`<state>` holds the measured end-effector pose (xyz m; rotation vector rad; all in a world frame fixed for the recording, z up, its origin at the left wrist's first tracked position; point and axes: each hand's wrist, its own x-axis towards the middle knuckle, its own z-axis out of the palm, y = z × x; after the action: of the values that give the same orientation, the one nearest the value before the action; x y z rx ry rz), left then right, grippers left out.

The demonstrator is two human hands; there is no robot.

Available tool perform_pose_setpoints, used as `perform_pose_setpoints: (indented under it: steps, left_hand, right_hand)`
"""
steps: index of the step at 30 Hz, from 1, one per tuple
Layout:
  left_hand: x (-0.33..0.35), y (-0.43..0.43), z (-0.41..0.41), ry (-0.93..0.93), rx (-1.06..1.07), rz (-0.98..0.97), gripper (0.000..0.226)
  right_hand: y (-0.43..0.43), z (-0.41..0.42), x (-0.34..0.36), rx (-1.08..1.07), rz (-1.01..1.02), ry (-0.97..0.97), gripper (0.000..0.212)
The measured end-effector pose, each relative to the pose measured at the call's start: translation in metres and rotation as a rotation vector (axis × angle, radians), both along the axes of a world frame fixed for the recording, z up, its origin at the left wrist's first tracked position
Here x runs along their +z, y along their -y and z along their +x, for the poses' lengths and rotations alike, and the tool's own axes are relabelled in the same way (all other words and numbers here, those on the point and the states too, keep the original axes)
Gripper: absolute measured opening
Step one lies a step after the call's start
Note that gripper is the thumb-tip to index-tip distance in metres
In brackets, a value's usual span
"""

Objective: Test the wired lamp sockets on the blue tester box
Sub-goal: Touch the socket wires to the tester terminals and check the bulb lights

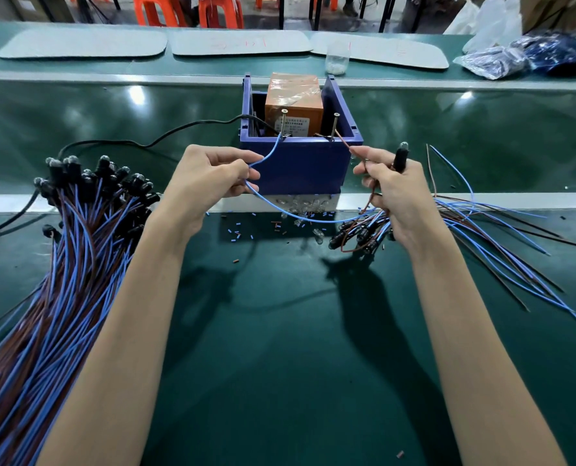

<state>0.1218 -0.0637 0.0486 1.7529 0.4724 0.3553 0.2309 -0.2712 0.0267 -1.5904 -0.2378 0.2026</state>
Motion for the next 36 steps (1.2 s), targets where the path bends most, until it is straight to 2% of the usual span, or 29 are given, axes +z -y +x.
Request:
perform_pose_setpoints:
  steps: [36]
  left_hand:
    - [-0.0003, -0.0028, -0.0019, -0.005, -0.024, 0.024, 0.034]
  right_hand:
    - [-0.0001, 0.0062, -0.0036, -0.091, 0.028, -0.013, 0.028]
